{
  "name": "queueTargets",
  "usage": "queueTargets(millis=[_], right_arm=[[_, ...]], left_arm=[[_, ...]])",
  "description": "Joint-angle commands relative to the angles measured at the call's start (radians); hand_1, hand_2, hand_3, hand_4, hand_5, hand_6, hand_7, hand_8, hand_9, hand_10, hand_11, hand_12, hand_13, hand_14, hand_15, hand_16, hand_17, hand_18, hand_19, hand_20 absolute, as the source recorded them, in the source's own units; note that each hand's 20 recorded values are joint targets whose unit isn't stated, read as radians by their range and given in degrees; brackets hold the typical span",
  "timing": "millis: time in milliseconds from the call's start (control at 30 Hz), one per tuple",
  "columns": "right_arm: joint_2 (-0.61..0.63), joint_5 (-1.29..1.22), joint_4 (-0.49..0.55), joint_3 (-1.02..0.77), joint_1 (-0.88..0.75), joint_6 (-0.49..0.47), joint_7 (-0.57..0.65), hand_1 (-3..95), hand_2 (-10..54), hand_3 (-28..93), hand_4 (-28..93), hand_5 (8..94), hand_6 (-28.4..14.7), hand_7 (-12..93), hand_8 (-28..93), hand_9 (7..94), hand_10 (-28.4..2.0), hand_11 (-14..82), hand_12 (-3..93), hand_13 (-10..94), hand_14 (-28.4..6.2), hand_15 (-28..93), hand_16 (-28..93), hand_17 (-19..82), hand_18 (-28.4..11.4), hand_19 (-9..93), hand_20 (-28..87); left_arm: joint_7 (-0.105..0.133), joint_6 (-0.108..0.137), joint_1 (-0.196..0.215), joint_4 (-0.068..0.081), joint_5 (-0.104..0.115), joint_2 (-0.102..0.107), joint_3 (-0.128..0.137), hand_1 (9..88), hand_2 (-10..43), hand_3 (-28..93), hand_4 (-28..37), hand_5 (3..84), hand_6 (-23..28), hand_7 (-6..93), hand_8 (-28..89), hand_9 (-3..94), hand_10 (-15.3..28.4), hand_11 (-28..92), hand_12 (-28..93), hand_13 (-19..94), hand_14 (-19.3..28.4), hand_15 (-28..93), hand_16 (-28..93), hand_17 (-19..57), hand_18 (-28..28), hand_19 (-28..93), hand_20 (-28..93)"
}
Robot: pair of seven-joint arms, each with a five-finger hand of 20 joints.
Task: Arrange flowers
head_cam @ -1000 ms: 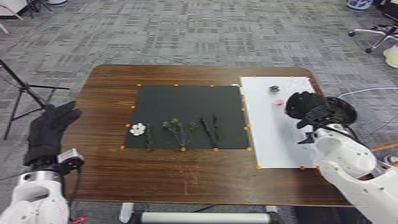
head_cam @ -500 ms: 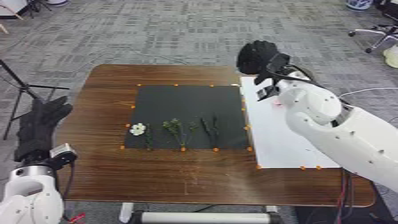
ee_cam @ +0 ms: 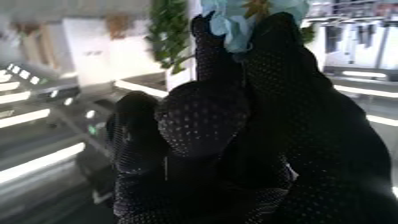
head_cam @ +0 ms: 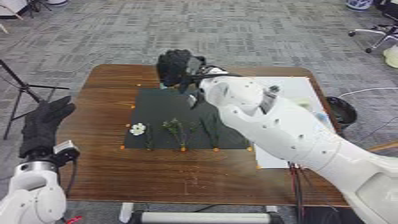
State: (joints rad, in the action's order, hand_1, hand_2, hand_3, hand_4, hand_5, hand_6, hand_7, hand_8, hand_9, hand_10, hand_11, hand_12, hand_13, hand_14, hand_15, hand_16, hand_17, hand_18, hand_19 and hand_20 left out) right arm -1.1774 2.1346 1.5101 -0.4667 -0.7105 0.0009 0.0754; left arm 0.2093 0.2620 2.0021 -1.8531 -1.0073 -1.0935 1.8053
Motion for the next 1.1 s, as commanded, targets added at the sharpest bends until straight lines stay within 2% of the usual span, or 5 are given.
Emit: queueTargets(millis=[33, 367, 667, 933, 1100], right_arm=[[-0.11, 0.011, -0.011, 0.029, -0.102, -0.061, -0.024, 60.8, -9.5, 57, -16, 78.1, 3.0, 22, 6, 87.9, -9.7, 4.2, 32.1, 87, -1.8, 59, 34, 57, -14.8, 93, 53], [-0.189, 0.074, -0.096, 0.012, -0.159, -0.02, -0.003, 60.4, -9.5, 57, -17, 78.6, 3.6, 22, 5, 87.8, -8.0, 2.8, 27.2, 88, -2.1, 59, 33, 57, -14.8, 93, 53], [-0.236, 0.146, -0.175, -0.023, -0.178, 0.001, 0.009, 59.4, -9.5, 57, -17, 79.2, 4.2, 19, 3, 86.5, -7.3, 2.4, 21.7, 90, -1.9, 58, 33, 58, -14.7, 93, 52], [-0.267, 0.185, -0.211, -0.054, -0.188, -0.009, 0.022, 59.2, -6.3, 53, -17, 76.1, 4.5, 17, 2, 82.2, -7.0, 4.7, 16.4, 91, -1.6, 56, 34, 59, -14.5, 93, 52], [-0.284, 0.198, -0.224, -0.087, -0.204, -0.042, 0.027, 60.0, -3.5, 49, -16, 74.5, 4.4, 16, 1, 80.2, -7.0, 5.5, 14.4, 91, -1.3, 56, 34, 59, -14.4, 93, 52]], left_arm=[[-0.006, -0.028, -0.015, 0.001, -0.015, 0.005, -0.011, 16.8, 34.2, 70, -28.3, 56.0, 4.5, 11.9, -8, 52.8, 15.5, 21, 12, 40, 16.5, 19, 0, 7.7, 10.9, 9, 17], [0.017, -0.022, -0.042, 0.014, -0.004, 0.002, -0.051, 17.3, 33.7, 69, -28.3, 56.1, 4.4, 11.5, -7, 52.6, 15.3, 21, 13, 40, 16.4, 20, 0, 7.7, 10.9, 9, 17], [0.026, -0.001, -0.044, 0.007, 0.004, -0.003, -0.071, 16.9, 33.5, 70, -28.3, 55.9, 4.6, 11.2, -7, 52.5, 15.3, 22, 13, 40, 16.5, 20, 0, 7.7, 10.9, 9, 17], [0.034, -0.023, -0.041, -0.003, 0.006, -0.007, -0.075, 16.8, 33.3, 70, -28.3, 55.7, 4.6, 11.3, -7, 52.5, 15.4, 22, 13, 39, 16.7, 20, -1, 7.7, 10.9, 9, 17], [0.039, -0.042, -0.041, 0.001, 0.005, -0.011, -0.072, 16.7, 33.3, 70, -28.3, 55.6, 4.6, 11.2, -7, 52.4, 15.4, 22, 12, 39, 16.7, 20, -1, 7.7, 10.9, 9, 17]])
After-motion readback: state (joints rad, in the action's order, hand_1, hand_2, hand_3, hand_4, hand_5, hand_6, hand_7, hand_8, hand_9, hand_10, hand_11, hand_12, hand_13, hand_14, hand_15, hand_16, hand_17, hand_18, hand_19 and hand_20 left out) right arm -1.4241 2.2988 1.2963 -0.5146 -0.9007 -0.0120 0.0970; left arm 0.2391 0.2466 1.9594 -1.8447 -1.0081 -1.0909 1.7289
